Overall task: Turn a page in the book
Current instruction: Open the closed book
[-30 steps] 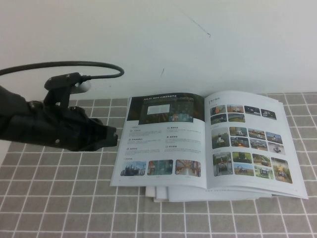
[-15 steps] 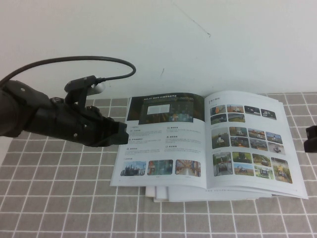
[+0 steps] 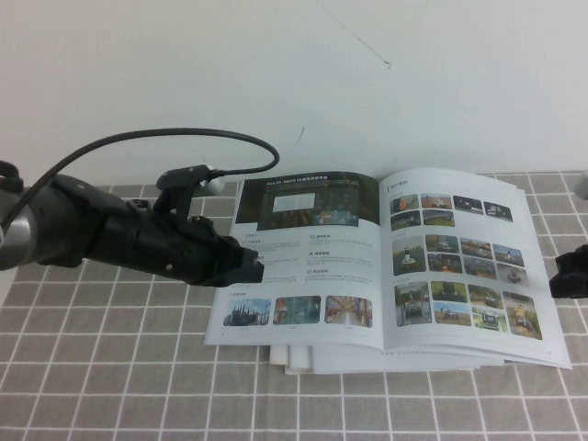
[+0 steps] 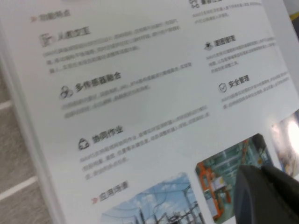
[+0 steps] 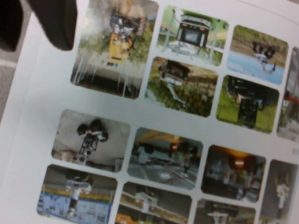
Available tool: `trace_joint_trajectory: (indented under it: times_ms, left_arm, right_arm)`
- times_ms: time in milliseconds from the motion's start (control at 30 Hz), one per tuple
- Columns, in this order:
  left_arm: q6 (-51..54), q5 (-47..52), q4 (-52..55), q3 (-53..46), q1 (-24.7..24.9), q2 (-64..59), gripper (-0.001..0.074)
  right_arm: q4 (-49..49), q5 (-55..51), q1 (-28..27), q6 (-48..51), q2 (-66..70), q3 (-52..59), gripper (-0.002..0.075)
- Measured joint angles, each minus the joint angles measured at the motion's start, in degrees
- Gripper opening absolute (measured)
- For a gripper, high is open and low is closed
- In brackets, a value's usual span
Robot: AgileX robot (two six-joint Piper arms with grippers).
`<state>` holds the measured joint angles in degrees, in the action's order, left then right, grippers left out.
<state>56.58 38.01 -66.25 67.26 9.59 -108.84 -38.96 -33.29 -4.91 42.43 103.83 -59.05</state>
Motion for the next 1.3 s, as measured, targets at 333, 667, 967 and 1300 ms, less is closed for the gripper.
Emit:
trace_joint_trajectory:
  times_ms: [333, 667, 967, 1300]
  left_arm:
    - [-0.2, -2.9, 2.4, 7.7, 8.6, -2.4, -0.0003]
    - [-2.4, -2.7, 5.5, 9.0, 9.2, -10.2, -0.0003]
    - [-2.9, -1.7, 5.2, 9.4, 9.0, -10.9, -0.0003]
    - [-3.0, -1.6, 5.2, 9.4, 9.0, -10.9, -0.0003]
  right_arm:
    - [-7.7, 1.0, 0.0, 5.1, 1.0, 0.0, 0.0377]
    - [-10.4, 2.7, 0.0, 9.0, 6.7, 0.0, 0.0382]
    - [-15.6, 3.4, 0.0, 14.5, 6.9, 0.0, 0.0384]
    - [-18.3, 5.8, 0.1, 18.1, 7.6, 0.0, 0.0384]
